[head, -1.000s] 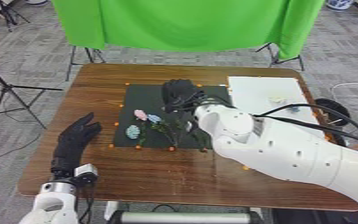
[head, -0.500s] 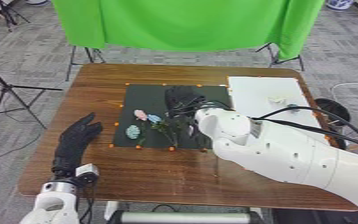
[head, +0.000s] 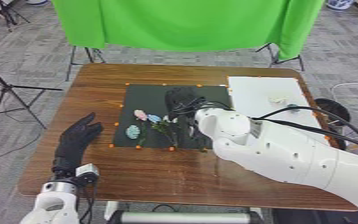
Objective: Arrange flowers
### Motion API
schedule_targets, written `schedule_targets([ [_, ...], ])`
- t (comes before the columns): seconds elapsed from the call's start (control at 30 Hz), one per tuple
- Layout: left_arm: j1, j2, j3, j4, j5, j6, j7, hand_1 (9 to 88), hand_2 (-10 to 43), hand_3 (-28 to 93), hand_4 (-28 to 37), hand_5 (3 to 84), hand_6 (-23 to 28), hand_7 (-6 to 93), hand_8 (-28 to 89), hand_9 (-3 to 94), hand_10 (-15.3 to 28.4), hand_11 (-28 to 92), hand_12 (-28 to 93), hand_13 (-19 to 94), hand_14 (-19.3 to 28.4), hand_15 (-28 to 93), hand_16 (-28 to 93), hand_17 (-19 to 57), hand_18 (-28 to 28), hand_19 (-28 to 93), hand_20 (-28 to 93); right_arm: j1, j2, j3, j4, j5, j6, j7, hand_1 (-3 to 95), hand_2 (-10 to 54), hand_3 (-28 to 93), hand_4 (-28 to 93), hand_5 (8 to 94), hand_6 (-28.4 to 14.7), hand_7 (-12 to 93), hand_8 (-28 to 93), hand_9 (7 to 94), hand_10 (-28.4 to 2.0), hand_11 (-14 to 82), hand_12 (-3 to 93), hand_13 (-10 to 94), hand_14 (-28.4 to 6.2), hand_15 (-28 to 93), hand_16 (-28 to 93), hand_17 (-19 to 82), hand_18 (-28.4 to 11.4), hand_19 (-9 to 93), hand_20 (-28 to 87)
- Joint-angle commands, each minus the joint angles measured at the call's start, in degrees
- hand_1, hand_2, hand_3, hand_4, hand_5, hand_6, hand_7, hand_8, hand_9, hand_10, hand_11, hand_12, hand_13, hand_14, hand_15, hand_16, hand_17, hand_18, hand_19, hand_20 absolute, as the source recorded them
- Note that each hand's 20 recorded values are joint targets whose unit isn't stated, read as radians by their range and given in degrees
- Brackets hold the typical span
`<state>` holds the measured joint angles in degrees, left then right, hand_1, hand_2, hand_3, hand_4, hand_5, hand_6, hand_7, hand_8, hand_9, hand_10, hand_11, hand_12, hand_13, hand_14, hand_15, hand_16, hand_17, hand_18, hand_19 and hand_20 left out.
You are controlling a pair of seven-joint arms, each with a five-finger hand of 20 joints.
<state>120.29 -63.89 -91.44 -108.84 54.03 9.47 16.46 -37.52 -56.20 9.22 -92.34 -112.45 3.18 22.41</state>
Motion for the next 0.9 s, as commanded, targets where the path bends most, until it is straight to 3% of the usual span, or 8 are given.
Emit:
schedule_targets([
  [0.03,0.6,-0.27,0.13,0.13,0.01,-0.67,-0.52,24.0,-9.5,73,-23.6,43.4,0.5,12.4,-7,45.9,12.7,17,10,39,15.4,13,-1,8.2,11.8,3,17,0.6,0.3,0.3,-0.4,-0.5,-1.0,0.2,50.4,-9.5,62,-17,70.2,2.2,23,3,74.8,-11.0,15.0,17.7,90,-1.8,64,31,64,-13.3,93,59],
  [0.9,0.9,0.32,0.03,-0.14,0.06,-0.69,-1.15,24.1,-9.5,73,-23.6,43.3,0.4,12.4,-8,46.0,12.7,17,10,39,15.4,13,-1,8.3,11.8,3,17,1.8,2.7,5.4,-1.6,0.2,1.7,1.5,49.0,-9.5,63,-17,69.0,2.2,24,3,73.1,-11.5,14.6,16.6,89,-2.1,65,30,64,-13.5,93,59],
])
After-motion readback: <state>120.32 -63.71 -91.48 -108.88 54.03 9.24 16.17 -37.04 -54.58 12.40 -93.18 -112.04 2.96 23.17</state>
